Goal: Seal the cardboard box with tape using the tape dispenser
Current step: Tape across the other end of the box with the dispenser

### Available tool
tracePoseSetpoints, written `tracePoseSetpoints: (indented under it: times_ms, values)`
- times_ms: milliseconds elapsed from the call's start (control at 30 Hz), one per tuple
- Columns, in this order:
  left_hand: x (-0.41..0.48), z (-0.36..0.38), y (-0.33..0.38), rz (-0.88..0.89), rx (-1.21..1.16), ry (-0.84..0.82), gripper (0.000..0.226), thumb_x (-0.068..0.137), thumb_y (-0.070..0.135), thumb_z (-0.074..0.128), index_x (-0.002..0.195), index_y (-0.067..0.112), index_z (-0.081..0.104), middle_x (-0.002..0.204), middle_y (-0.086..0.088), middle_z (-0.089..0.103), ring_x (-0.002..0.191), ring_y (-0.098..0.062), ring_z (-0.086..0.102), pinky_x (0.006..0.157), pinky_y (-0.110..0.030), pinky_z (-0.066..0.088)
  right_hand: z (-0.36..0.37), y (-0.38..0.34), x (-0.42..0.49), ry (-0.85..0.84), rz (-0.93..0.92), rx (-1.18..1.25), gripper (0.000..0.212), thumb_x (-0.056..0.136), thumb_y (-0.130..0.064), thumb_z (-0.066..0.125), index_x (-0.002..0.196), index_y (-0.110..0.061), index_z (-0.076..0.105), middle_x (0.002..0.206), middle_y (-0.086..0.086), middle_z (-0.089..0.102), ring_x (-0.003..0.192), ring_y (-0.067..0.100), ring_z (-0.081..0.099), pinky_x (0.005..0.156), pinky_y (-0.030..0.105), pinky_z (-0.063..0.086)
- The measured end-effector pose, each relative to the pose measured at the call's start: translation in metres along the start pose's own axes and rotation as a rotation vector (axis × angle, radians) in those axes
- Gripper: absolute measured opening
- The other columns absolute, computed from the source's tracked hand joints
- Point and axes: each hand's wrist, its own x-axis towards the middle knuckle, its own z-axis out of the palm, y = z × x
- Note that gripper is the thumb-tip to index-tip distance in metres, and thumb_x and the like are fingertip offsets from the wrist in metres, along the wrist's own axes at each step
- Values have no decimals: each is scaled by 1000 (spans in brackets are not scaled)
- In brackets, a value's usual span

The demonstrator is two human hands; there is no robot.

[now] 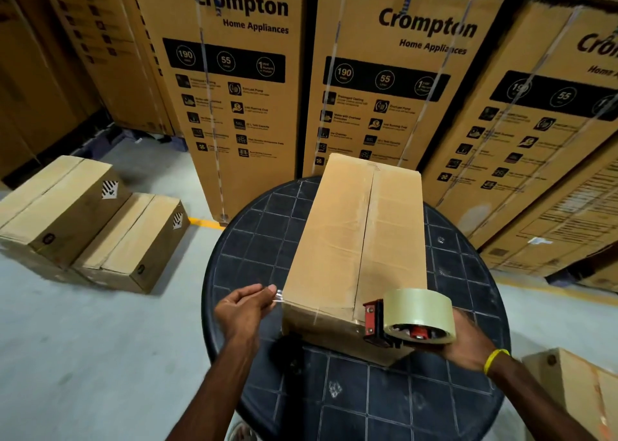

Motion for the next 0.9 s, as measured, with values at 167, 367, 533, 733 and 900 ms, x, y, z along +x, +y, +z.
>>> tracePoseSetpoints:
  times_ms: [167, 367, 533, 733, 900]
  values:
    - [4, 2, -7, 15, -12, 9, 30, 70, -15, 84, 95, -8, 69, 74, -20, 76, 63, -26, 76, 58, -28, 63, 0, -6, 0, 1, -27, -37, 70, 68, -34, 84, 112, -76, 49, 106, -18, 74, 100, 8, 71, 92, 40, 60]
    - [9, 6, -21, 11, 3, 19, 30, 70, -14, 85, 96, -10, 69, 82, -25, 75, 65, -25, 76, 60, -28, 62, 5, 5, 0, 18, -59, -57, 84, 76, -7, 80, 106, -79, 48, 99, -13, 75, 93, 9, 70, 87, 40, 60]
    - [12, 8, -31, -60, -12, 68, 30, 69, -8, 88, 94, -1, 72, 88, -21, 77, 77, -32, 77, 65, -30, 64, 5, 0, 1, 56, -101, -67, 77, 77, -22, 77, 107, -84, 43, 95, -39, 67, 94, -14, 62, 83, 24, 54]
    - [19, -1, -56, -277, -57, 23, 28, 77, -5, 83, 102, 2, 71, 97, -18, 75, 73, -22, 75, 75, -33, 63, 4, -4, -2, 58, -93, -80, 52, 73, -14, 83, 102, -52, 62, 97, -27, 61, 99, 12, 63, 86, 33, 59]
    - [13, -11, -60, 133, 345, -132, 60, 85, -31, 44, 115, 13, 72, 125, -14, 71, 112, -24, 70, 103, -37, 54, 4, -3, 0, 45, -72, -69, 66, 71, -17, 82, 111, -62, 55, 102, -3, 75, 94, 14, 69, 87, 42, 60]
